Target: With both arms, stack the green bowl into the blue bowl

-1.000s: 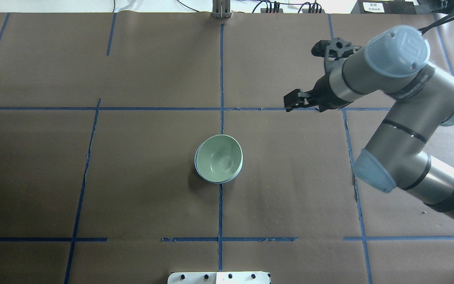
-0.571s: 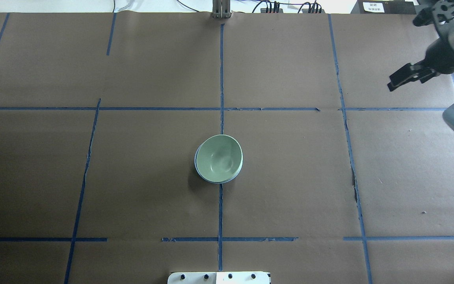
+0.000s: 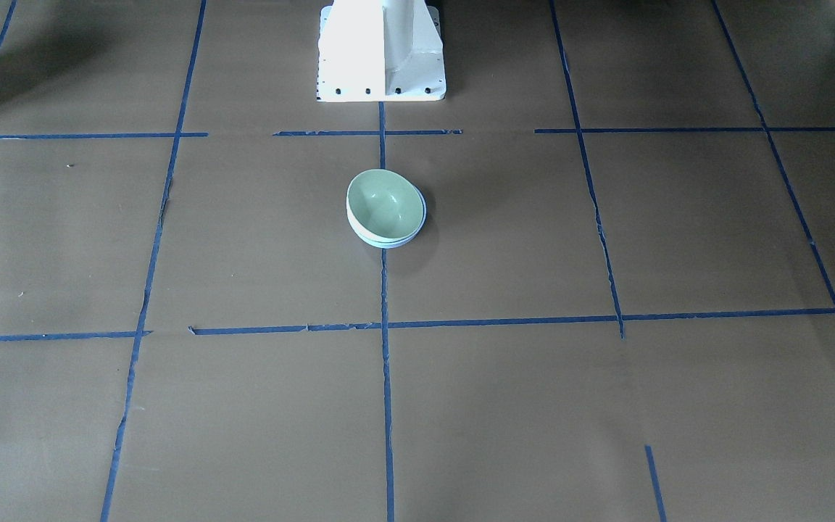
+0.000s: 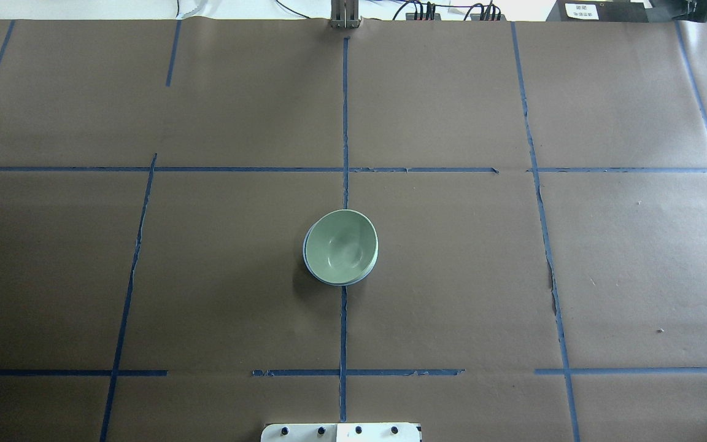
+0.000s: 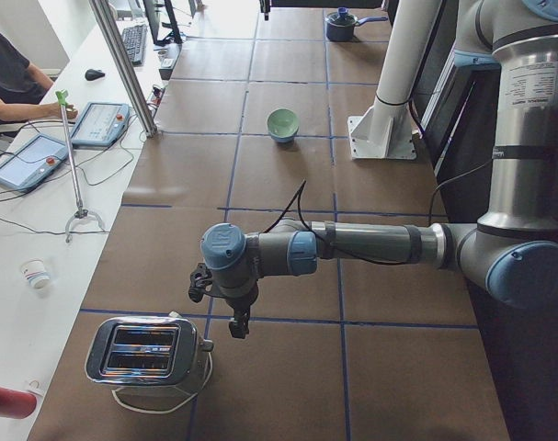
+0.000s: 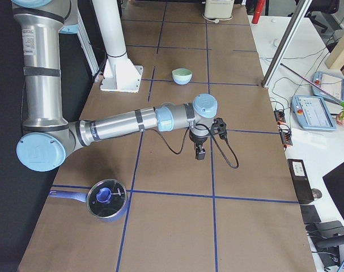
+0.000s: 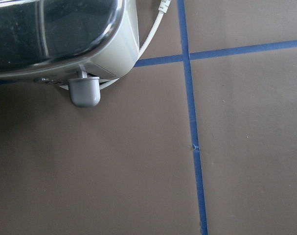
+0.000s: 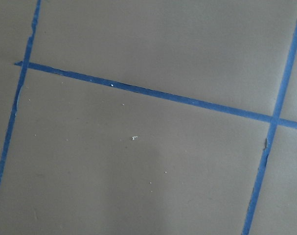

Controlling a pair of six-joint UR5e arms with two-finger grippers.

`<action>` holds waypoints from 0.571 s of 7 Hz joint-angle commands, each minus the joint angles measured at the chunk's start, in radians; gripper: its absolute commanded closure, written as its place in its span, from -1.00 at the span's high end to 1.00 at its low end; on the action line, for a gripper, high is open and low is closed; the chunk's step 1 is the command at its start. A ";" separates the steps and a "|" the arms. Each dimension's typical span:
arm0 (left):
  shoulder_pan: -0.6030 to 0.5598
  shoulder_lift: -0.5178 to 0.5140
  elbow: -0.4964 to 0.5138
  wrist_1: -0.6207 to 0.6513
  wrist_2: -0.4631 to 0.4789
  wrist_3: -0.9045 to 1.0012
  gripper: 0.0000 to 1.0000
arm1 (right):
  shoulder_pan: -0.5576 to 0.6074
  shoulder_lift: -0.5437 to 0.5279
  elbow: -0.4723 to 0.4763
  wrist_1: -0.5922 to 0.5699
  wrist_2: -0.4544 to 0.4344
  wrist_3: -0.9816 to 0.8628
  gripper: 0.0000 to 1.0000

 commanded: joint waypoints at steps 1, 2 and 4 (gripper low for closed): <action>-0.001 0.003 0.004 -0.005 -0.002 0.000 1.00 | 0.064 -0.025 -0.051 0.003 -0.010 -0.023 1.00; 0.001 0.003 0.006 -0.005 0.000 0.000 1.00 | 0.118 -0.028 -0.129 0.035 -0.010 -0.024 1.00; 0.001 0.003 0.014 -0.007 0.000 0.003 1.00 | 0.169 -0.078 -0.157 0.136 -0.015 -0.027 1.00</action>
